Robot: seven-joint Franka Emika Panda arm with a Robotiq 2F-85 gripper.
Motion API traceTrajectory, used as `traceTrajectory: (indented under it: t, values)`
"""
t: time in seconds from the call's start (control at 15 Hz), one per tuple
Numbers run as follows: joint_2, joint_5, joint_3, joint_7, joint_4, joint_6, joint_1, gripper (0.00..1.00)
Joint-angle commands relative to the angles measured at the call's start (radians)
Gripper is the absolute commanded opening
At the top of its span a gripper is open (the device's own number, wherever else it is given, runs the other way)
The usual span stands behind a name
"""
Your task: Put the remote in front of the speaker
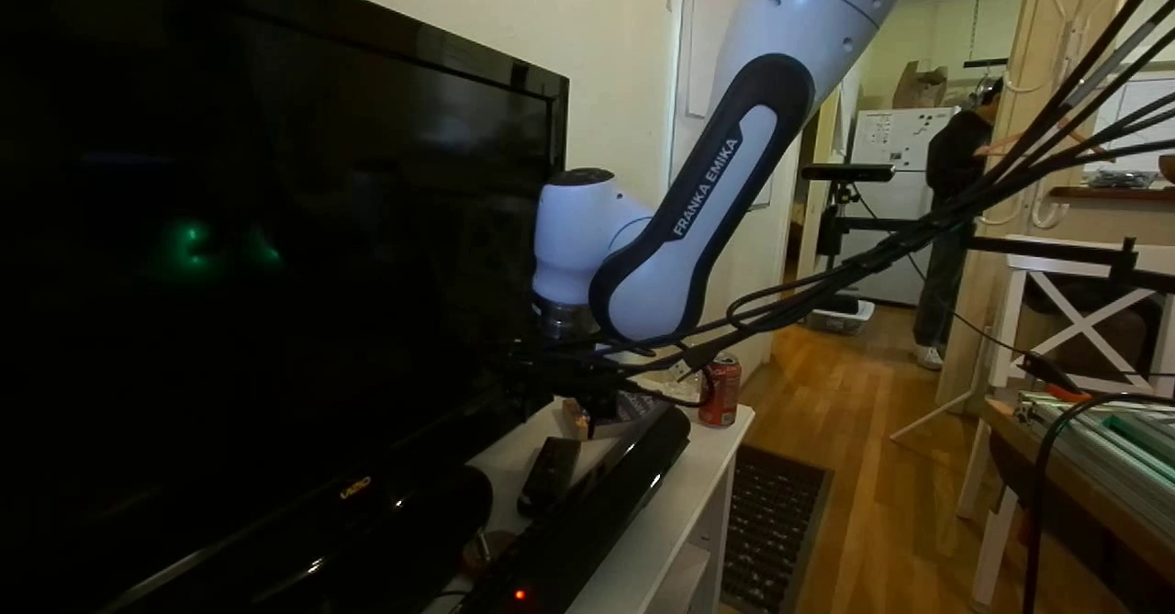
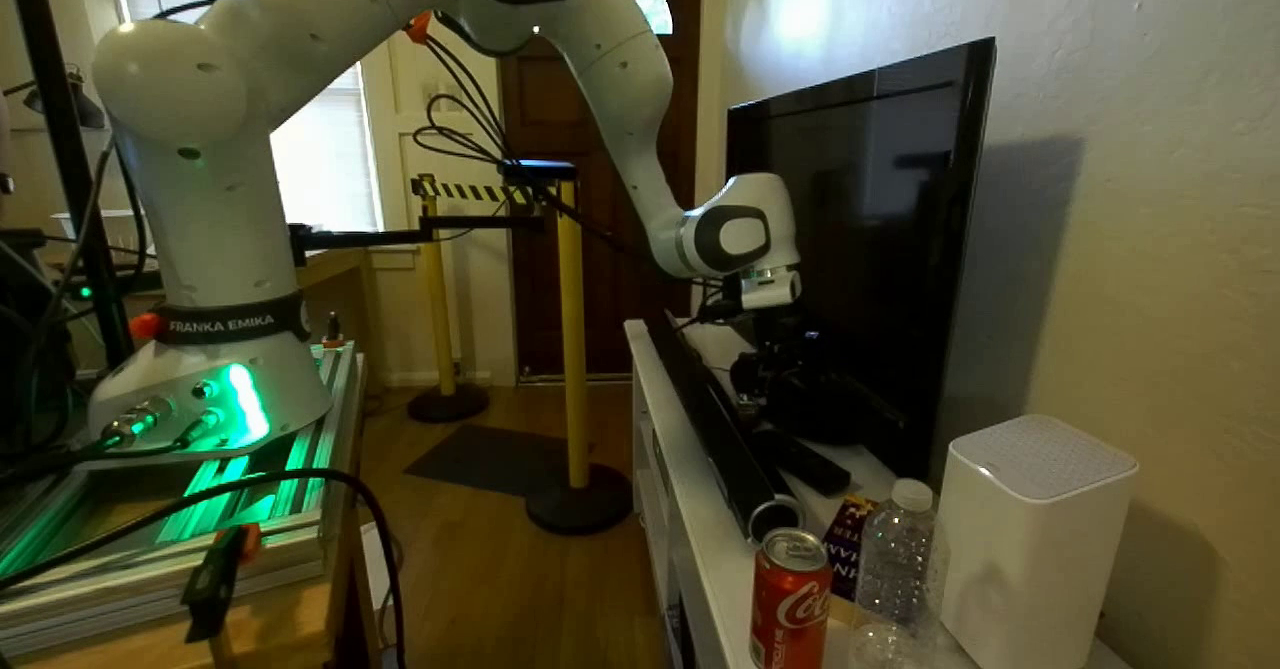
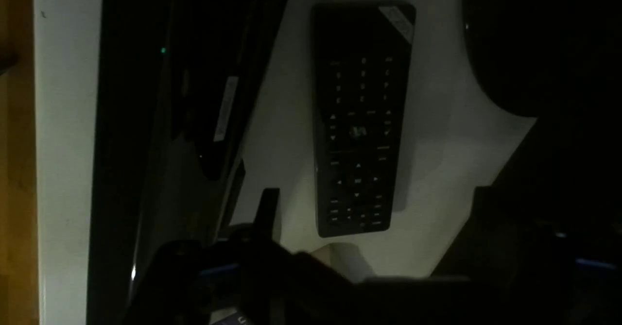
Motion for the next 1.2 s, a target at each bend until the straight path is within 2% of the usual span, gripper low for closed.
traceTrajectory:
  t: [0.0,0.2,0.27,0.4,0.47,0.73,1.13]
  values:
    - [0.072,0.052,-0.022,-0.010,0.059,0.050,0.009,1.00]
    - [0.110,0.074,-0.035,-0.012,0.082,0.075,0.014,1.00]
    - [0.121,0.081,-0.039,-0.011,0.090,0.078,0.017,0.92]
    - [0.141,0.092,-0.042,-0.015,0.107,0.081,0.019,0.82]
    - [0.152,0.097,-0.044,-0.016,0.117,0.081,0.019,0.86]
    - [0.186,0.103,-0.049,-0.022,0.154,0.074,0.020,0.69]
    - [0.224,0.102,-0.055,-0.032,0.199,0.060,0.013,0.81]
